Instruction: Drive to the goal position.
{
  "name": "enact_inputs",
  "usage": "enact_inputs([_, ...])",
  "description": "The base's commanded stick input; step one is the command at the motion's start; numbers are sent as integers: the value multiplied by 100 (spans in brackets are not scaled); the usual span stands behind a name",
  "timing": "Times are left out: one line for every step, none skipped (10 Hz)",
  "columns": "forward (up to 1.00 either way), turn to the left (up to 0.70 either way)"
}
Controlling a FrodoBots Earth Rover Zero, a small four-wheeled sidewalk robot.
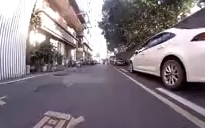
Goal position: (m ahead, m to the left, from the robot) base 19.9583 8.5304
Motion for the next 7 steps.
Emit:
enact_inputs([45,0])
enact_inputs([45,0])
enact_inputs([45,0])
enact_inputs([45,0])
enact_inputs([45,0])
enact_inputs([45,0])
enact_inputs([45,0])
